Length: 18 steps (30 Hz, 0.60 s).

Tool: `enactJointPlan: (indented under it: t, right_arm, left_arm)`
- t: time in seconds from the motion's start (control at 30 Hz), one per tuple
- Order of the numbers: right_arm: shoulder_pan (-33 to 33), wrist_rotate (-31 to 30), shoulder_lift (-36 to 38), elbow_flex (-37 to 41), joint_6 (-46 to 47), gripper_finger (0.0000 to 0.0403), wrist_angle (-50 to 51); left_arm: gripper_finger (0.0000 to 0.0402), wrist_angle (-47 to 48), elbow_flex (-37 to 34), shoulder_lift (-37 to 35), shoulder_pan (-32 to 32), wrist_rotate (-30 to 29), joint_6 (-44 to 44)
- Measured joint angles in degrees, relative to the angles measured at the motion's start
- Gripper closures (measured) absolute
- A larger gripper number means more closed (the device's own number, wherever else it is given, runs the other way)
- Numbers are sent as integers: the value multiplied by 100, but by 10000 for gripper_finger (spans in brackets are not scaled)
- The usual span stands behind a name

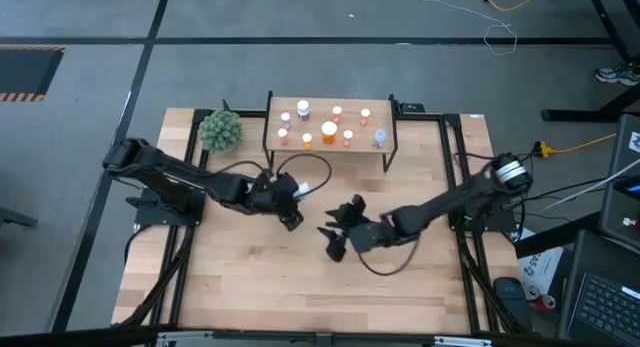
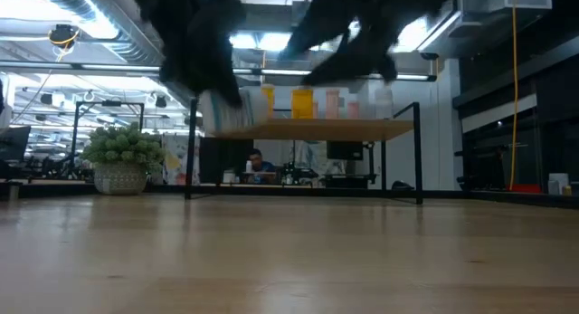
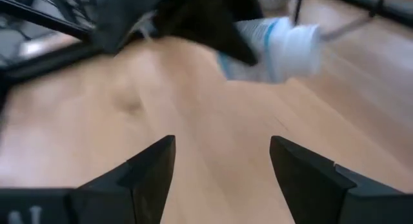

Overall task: Pick and place medicine bottles onto shelf by color
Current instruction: Put the white medicine bottle on the shelf

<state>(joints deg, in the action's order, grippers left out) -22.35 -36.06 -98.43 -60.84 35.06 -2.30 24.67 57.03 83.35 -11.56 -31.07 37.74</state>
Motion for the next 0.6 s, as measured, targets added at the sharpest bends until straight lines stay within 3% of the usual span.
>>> enactJointPlan:
  t: [0.2, 0.47, 0.6]
  right_arm:
    - [-894, -1001, 794, 0, -424, 148, 152]
    - [-2234, -3637, 1159, -2, -852, 148, 105]
    - [-2717, -4662, 1136, -2, -834, 148, 107]
  left_arm:
    - [258, 83, 361, -739, -390, -1431, -544]
    - [258, 131, 358, -1047, -1001, -4097, -817]
    - [257, 131, 252, -732, -1133, -5014, -795]
